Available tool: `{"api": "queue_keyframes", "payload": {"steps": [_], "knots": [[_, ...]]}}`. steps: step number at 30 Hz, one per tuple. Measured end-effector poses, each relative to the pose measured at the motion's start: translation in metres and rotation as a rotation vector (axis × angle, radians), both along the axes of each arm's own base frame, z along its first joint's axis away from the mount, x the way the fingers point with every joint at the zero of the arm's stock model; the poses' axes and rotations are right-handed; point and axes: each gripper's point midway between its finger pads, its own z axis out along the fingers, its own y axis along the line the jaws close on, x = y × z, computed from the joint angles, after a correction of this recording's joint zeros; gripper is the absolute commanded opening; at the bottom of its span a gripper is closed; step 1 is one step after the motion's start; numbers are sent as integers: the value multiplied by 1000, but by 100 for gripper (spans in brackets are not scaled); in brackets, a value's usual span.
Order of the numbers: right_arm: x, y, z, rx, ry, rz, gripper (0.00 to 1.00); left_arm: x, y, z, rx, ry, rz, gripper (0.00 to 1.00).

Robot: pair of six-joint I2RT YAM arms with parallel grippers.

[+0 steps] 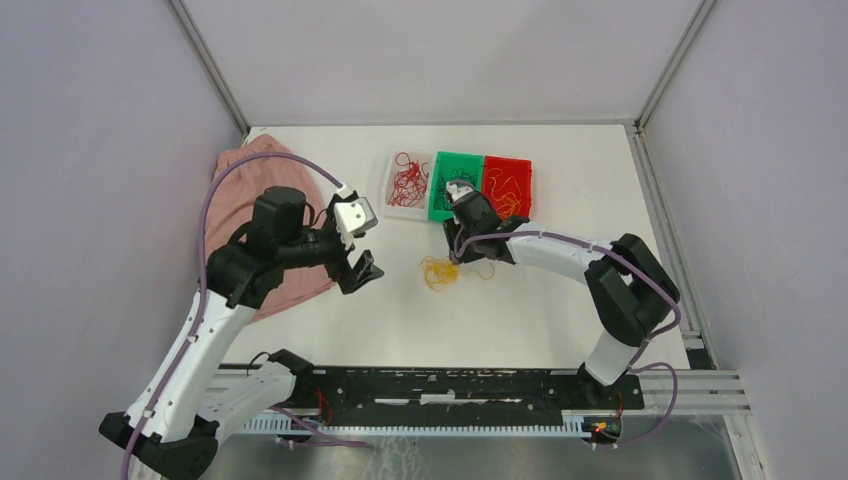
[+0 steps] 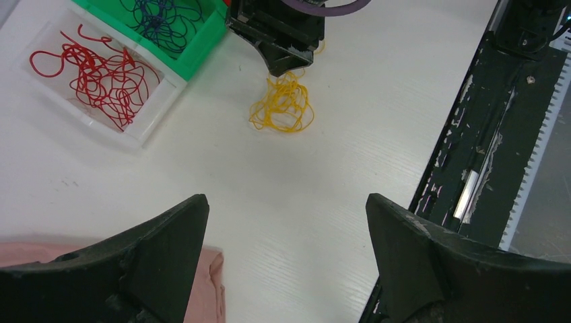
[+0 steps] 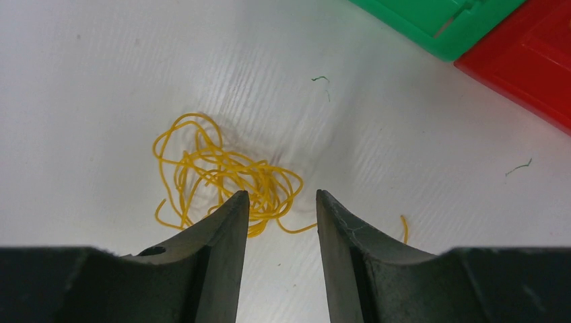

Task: Untangle the cables
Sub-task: Untie the cable.

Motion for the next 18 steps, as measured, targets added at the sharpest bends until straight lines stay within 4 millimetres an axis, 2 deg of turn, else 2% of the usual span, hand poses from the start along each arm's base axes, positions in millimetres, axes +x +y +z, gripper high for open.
{"api": "queue_keyframes", "payload": {"steps": [4, 8, 10, 11, 14, 18], "knots": [[5, -3, -20, 35, 76, 2, 39, 0, 0, 6, -4, -9, -1, 93], [6, -3, -34, 91, 154, 12, 14, 0, 0, 8, -3, -6, -1, 93], [6, 0, -36, 122, 180, 19, 4, 1, 0, 8, -1, -3, -1, 93], [5, 2, -34, 142, 188, 23, 1, 1, 0, 9, -1, -3, -1, 93], [4, 14, -20, 226, 172, 48, 0, 1, 0, 9, 1, -5, -2, 93], [-4, 27, 20, 346, 117, 95, 0, 2, 0, 9, 7, -17, -9, 92]]}}
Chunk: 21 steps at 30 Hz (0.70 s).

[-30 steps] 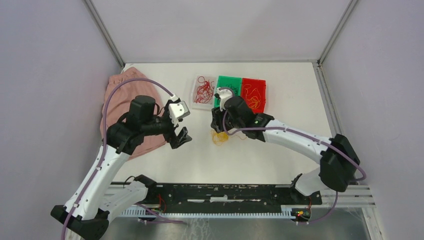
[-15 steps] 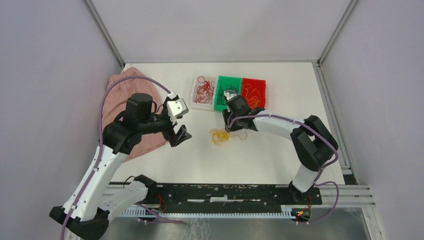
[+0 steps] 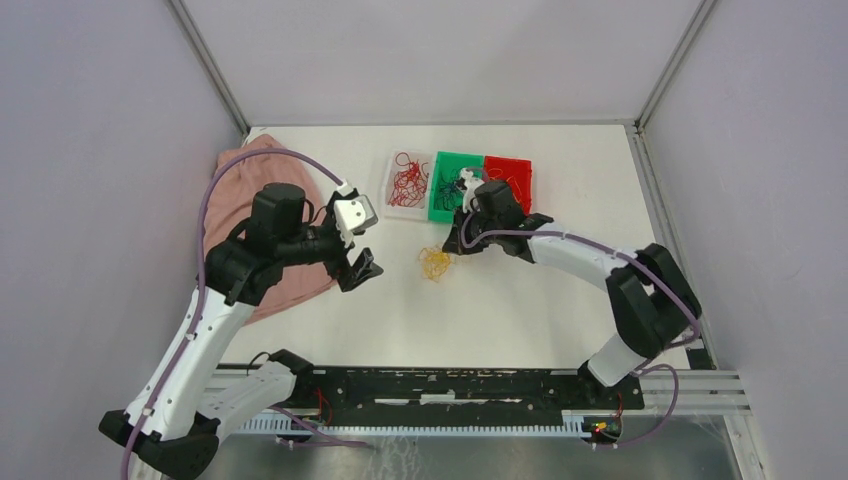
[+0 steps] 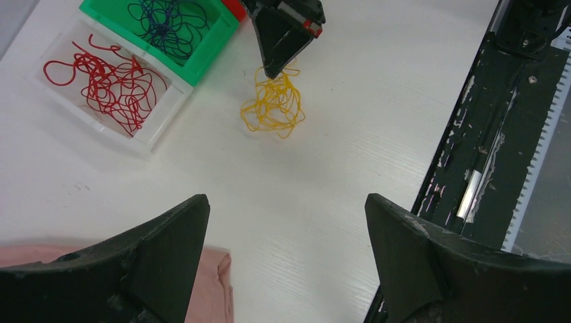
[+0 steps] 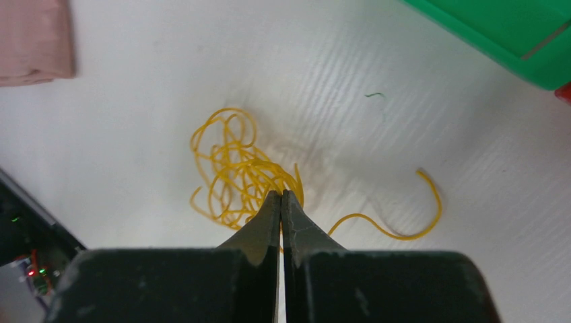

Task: Untangle the cables
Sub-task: Untie the cable.

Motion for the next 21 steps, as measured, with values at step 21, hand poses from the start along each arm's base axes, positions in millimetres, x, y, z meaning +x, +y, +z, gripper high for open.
{"api": "queue_keyframes", "payload": {"steps": [21], "knots": [[-109, 78, 171, 365, -281, 331, 0, -11, 0, -17, 8, -25, -61, 81]]}}
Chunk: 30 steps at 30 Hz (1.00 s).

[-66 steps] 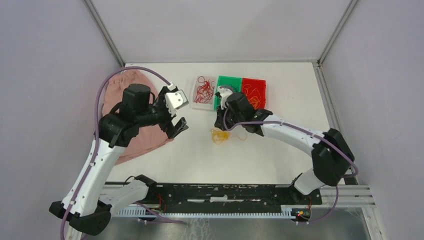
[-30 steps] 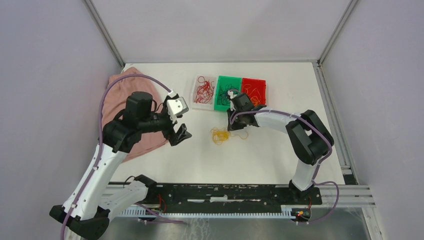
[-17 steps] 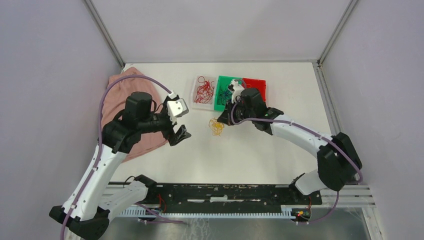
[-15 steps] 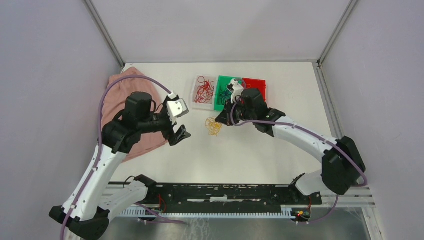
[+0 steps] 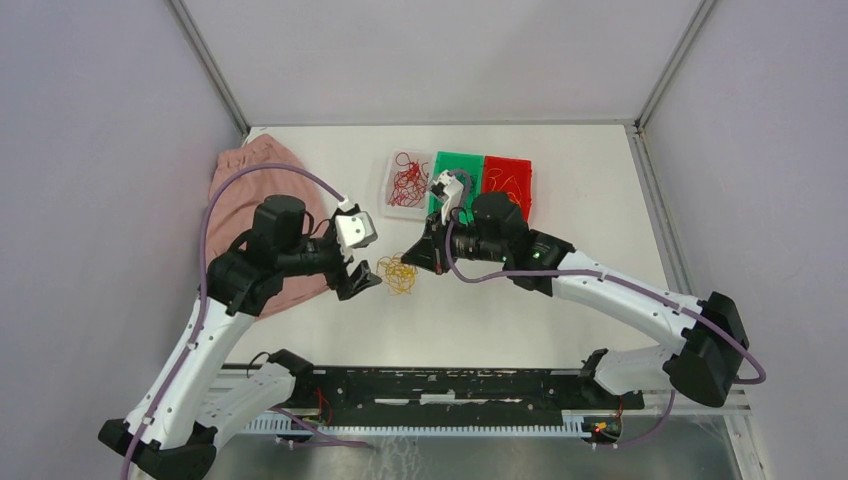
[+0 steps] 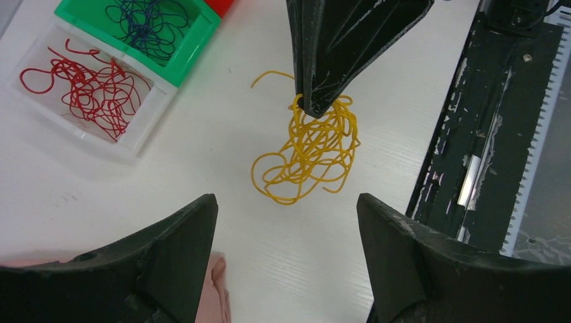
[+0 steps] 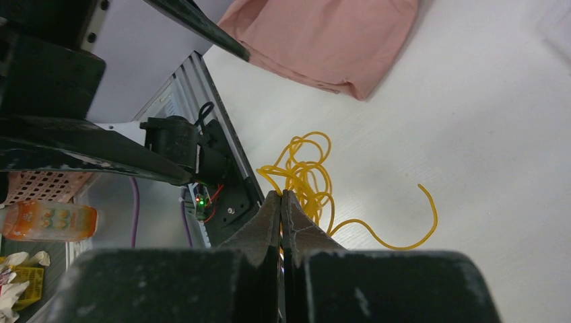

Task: Untangle the cables
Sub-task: Untie the cable.

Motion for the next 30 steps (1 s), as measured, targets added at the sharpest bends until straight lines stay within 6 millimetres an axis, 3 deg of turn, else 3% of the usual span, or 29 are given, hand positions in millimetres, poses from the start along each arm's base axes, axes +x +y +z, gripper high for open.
{"api": "queue_keyframes", "payload": {"steps": [4, 9, 19, 30], "knots": [[-8, 7, 22, 44, -30, 26, 0, -8, -2, 3, -19, 1, -35, 75], [-18, 14, 37, 71, -48, 59, 0, -13, -4, 4, -24, -5, -67, 65], [-29, 18, 44, 75, -49, 92, 0, -14, -5, 5, -21, -30, -91, 24], [-32, 18, 42, 69, -43, 101, 0, -15, -5, 7, -29, -37, -96, 15]]}}
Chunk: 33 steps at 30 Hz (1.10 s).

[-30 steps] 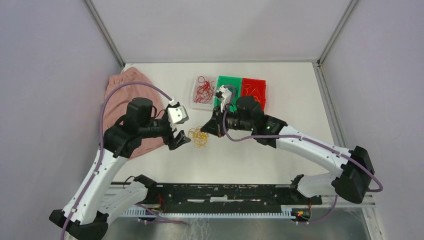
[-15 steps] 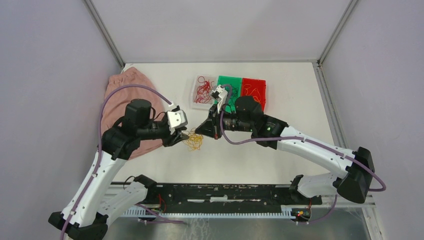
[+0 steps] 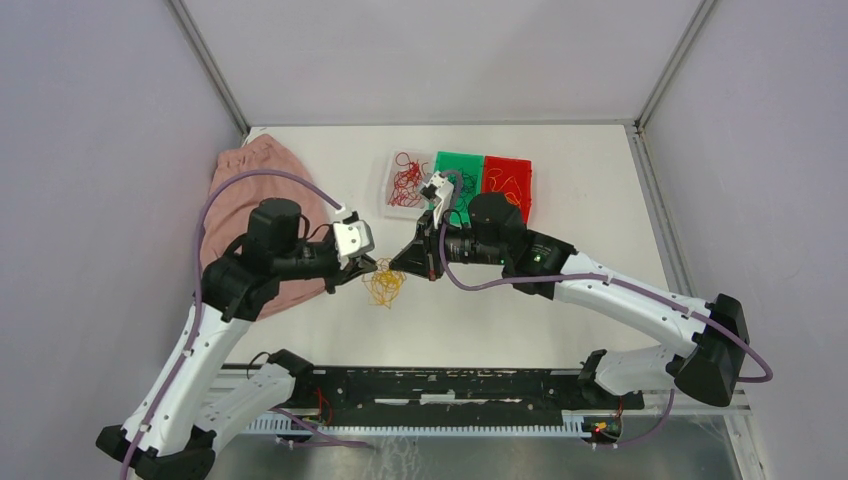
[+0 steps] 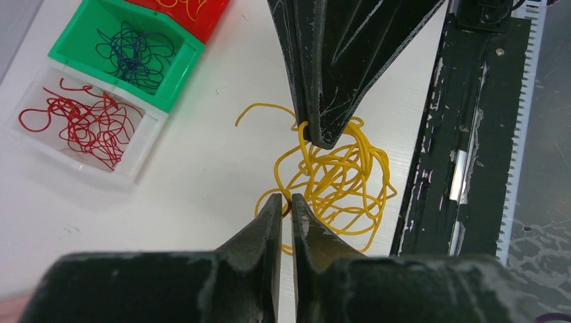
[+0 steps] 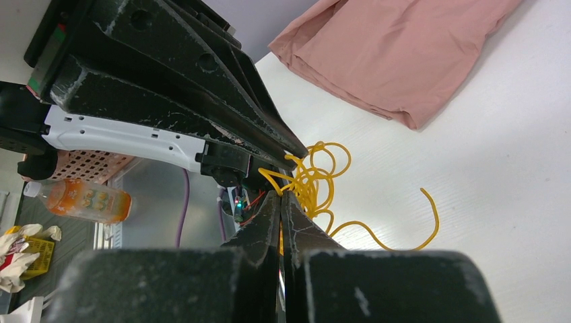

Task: Untangle the cables
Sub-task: Untie the cable.

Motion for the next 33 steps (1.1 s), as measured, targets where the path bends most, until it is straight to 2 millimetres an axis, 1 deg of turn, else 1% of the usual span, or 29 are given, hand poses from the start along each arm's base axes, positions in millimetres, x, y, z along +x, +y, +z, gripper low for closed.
{"api": "queue_keyframes", "payload": {"steps": [2, 4, 6, 8, 10, 12, 18, 23, 26, 31, 33], "knots": [[0, 0, 0, 0, 2, 0, 0, 0, 0, 3, -8, -13, 2, 15], [-1, 0, 0, 2, 6, 0, 0, 2, -1, 9, -27, -41, 6, 17], [-1, 1, 2, 10, 14, 0, 0, 2, -1, 14, -53, -73, 15, 24], [-1, 2, 4, 20, 18, -1, 0, 3, -1, 14, -75, -87, 30, 32], [-1, 3, 8, 35, 23, -2, 0, 3, -1, 12, -87, -88, 44, 34], [-1, 4, 11, 48, 24, -3, 0, 4, -1, 11, -94, -81, 52, 35], [-2, 5, 16, 67, 27, 0, 0, 12, 0, 10, -87, -91, 78, 33], [-4, 6, 16, 70, 36, 9, 0, 17, 1, 10, -79, -100, 100, 22], [-5, 6, 16, 71, 40, 14, 0, 20, 1, 13, -88, -111, 109, 16], [-5, 6, 16, 71, 42, 14, 1, 24, 0, 18, -102, -130, 118, 12], [-5, 6, 16, 70, 39, 15, 2, 28, 1, 20, -102, -146, 135, 12]]}}
